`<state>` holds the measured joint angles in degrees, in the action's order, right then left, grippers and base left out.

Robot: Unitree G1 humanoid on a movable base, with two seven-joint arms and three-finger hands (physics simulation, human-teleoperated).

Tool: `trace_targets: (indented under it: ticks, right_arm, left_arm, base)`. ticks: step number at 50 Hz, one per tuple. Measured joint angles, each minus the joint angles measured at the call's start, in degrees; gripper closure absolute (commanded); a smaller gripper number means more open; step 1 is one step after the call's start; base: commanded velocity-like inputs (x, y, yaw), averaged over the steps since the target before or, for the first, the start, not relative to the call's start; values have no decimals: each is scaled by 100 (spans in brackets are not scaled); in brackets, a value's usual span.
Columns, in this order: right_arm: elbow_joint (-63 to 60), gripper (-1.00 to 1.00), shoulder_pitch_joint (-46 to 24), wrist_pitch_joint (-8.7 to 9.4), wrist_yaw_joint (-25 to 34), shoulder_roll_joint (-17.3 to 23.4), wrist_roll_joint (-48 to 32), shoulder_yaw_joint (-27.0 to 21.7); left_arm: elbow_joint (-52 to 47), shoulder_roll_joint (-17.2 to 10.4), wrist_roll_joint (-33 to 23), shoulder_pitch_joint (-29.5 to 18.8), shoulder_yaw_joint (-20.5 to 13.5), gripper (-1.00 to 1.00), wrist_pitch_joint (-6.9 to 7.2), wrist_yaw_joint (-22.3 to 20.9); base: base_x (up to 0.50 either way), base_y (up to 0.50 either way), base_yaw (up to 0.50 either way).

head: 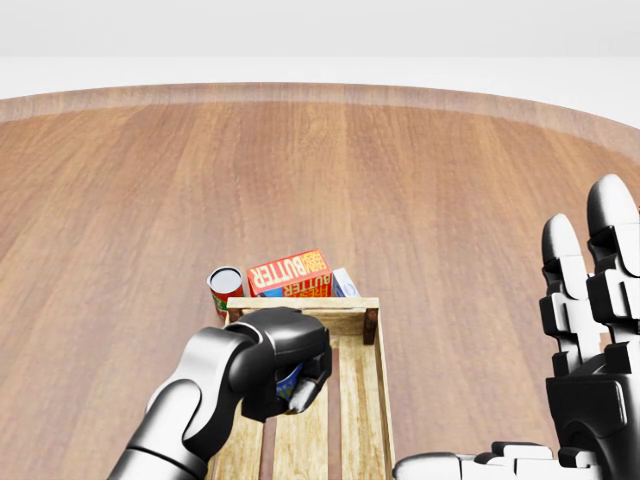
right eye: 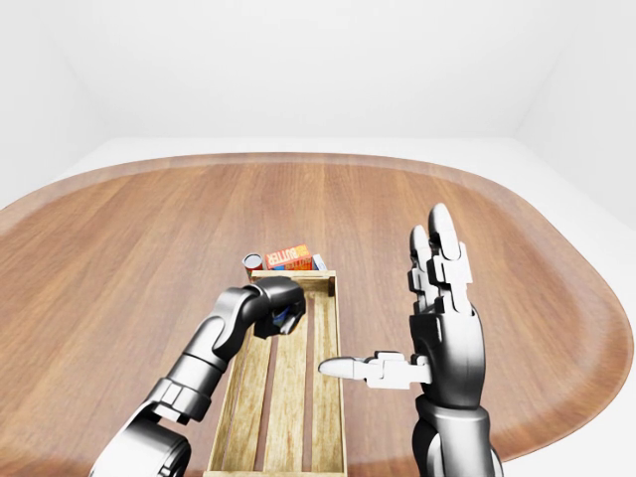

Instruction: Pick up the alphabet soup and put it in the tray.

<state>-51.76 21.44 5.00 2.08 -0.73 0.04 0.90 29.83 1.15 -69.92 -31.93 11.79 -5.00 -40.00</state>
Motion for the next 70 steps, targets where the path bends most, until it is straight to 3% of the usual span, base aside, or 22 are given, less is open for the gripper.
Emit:
trace_targets:
  ticks: [17,39,40,41,42,60,70]
  right_arm:
    - [3,-96,-8,0,-8,6,0,18]
    - [-32,-96,19,0,-18,17,5,44]
    - [-35,-96,21,0,-18,17,7,43]
    - [-37,-96,23,0,-17,17,9,41]
    - [-38,-96,25,0,-17,17,10,40]
    - [-37,-96,9,0,22,19,31,17]
    - [-21,-96,-14,0,41,8,31,-3]
  left_arm:
    - [711,61,-361,-218,1,90,0,0]
    - [844,262,-545,-211,102,86,0,0]
    - [868,266,-555,-218,104,70,0,2]
    - [894,270,-571,-228,107,8,0,1]
    - [928,272,-587,-237,113,-100,1,0]
    - [1529,332,-944,-497,158,-100,0,0]
    - [1489,328,-855,-621,79,-100,0,0]
  base:
    - [0,0,0]
    - [0,0,0]
    - [0,0,0]
    - [0,0,0]
    - [0,0,0]
    - [0,0,0]
    - [0,0,0]
